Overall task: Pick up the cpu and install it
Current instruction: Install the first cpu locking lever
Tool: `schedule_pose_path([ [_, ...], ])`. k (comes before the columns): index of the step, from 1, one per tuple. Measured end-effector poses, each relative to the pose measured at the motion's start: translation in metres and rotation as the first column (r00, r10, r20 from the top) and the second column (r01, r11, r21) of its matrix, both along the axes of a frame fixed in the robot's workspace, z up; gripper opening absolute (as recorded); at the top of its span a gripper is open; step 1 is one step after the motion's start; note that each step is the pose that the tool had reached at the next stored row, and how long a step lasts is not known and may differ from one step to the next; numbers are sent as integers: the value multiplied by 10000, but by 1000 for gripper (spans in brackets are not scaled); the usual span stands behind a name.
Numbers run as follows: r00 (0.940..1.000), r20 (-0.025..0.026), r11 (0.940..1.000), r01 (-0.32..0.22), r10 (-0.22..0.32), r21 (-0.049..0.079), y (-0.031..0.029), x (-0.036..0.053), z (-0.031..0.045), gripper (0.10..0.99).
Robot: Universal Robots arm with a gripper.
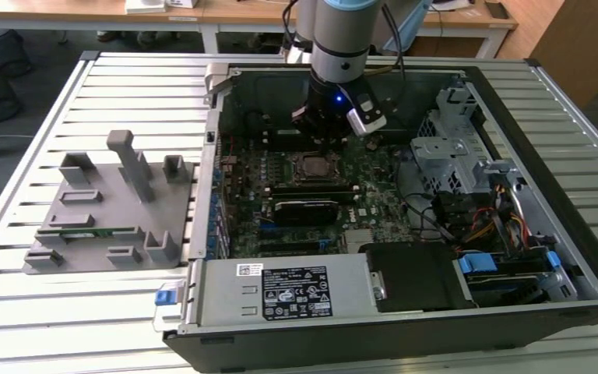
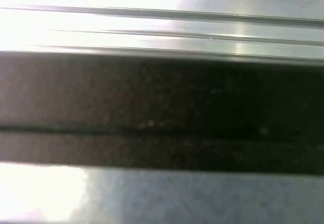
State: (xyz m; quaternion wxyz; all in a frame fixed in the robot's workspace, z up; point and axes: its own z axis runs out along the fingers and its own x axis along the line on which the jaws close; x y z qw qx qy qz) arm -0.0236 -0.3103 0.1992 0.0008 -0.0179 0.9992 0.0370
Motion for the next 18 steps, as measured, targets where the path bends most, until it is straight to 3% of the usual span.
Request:
schedule_pose_path([
  [9,10000,-2,9998,-1,1,-188,-1,0,-28,114],
  [18,10000,-2,9998,-1,1,-176,3,0,-50,114],
])
